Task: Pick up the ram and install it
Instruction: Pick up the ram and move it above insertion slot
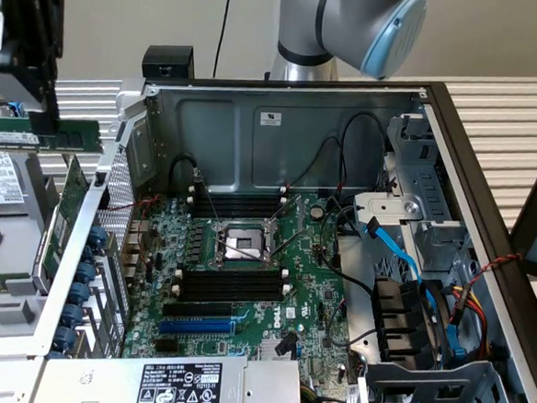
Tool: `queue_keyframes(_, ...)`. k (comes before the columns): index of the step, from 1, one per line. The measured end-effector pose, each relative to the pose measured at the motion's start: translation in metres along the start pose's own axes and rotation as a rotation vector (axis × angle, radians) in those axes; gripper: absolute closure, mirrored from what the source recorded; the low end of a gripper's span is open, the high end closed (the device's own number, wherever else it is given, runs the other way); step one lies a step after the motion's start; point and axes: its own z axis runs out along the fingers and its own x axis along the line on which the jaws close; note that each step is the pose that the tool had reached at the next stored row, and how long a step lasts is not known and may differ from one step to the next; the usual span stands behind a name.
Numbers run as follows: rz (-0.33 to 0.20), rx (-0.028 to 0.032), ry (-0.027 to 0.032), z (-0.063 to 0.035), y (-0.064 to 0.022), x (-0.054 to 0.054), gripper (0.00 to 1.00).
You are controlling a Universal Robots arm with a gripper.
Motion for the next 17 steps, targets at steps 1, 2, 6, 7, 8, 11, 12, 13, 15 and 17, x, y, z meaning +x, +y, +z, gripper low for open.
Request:
queue_keyframes(1, 0.000, 0.0001, -0.0001, -0.0005, -0.0045, 0.000, 0.87)
queue_keyframes(2, 0.000, 0.0000, 0.0000, -0.0010, -0.0089, 0.000, 0.87)
queue_keyframes(6, 0.000, 0.0001, -0.0001, -0.0029, -0.0271, 0.000, 0.87)
queue_keyframes(7, 0.000, 0.0001, -0.0001, -0.0033, -0.0313, 0.000, 0.87)
queue_keyframes(8, 0.000, 0.0001, -0.0001, -0.0038, -0.0362, 0.000, 0.87)
queue_keyframes(11, 0.000, 0.0002, -0.0001, -0.0053, -0.0497, 0.000, 0.87)
queue_keyframes(12, 0.000, 0.0006, -0.0001, -0.0058, -0.0542, 0.000, 0.87)
queue_keyframes(13, 0.000, 0.0010, -0.0002, -0.0062, -0.0587, 0.000, 0.87)
queue_keyframes(15, 0.000, 0.0026, -0.0001, -0.0072, -0.0676, 0.000, 0.87)
queue_keyframes(17, 0.000, 0.0055, -0.0002, -0.0081, -0.0767, 0.000, 0.87)
